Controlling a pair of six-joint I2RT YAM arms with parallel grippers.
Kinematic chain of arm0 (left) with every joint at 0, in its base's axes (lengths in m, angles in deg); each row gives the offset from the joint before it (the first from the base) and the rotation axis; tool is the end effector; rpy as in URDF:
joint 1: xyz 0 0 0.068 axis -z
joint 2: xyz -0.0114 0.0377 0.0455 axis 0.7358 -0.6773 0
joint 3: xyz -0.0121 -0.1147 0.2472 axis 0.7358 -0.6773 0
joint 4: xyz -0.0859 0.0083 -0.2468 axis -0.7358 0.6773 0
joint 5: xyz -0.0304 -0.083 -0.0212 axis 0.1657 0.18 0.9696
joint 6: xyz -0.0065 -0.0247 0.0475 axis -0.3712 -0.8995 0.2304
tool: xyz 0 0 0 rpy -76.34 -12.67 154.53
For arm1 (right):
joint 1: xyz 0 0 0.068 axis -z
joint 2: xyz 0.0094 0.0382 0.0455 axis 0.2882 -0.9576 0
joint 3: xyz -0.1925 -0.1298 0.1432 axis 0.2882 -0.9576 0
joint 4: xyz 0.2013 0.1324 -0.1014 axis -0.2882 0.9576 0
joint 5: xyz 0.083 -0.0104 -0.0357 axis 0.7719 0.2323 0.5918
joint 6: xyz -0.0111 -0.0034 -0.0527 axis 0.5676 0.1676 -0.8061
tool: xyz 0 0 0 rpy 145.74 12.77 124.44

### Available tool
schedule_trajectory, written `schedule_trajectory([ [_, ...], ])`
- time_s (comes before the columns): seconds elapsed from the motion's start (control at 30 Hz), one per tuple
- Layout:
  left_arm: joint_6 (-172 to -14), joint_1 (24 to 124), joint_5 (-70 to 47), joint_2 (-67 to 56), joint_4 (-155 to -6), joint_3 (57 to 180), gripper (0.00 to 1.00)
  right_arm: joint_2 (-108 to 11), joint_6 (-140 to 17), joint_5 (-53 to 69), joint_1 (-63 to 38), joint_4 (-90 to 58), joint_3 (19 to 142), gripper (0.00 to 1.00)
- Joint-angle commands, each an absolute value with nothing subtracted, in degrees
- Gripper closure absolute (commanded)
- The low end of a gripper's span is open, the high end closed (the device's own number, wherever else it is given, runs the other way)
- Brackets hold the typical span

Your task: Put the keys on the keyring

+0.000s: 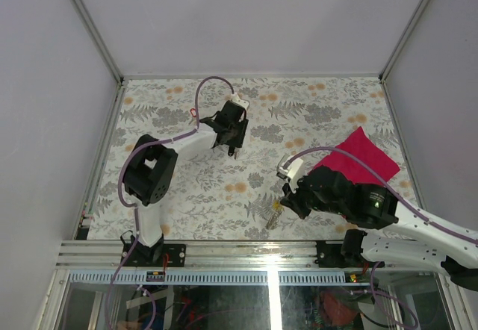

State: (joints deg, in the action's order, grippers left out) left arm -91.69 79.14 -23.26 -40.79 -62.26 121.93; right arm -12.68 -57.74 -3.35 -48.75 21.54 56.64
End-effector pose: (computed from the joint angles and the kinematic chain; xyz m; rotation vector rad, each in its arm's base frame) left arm 0.3554 -0.2173 0.1869 0.4418 2.4295 -0.2399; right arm 0.0706 0.1495 0.3322 -0.9817 1.9709 0.7094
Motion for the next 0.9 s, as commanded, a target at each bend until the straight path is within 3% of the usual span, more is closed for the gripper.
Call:
schedule_trajectory([
  [0.0,-95.1,78.8,-28.0,-42.1,-64.3,123.3,0.62,-12.3,-56.8,-2.7,-49.0,18.0,56.8,1.00],
  [0.43,-97.1,79.1,-28.0,-45.6,-66.7,123.4,0.57,-12.3,-56.6,-2.0,-49.0,17.4,55.9,1.00],
  [0.87,-95.4,79.6,-28.8,-47.4,-65.3,124.1,0.65,-12.7,-56.7,-1.5,-49.1,17.6,55.9,1.00],
])
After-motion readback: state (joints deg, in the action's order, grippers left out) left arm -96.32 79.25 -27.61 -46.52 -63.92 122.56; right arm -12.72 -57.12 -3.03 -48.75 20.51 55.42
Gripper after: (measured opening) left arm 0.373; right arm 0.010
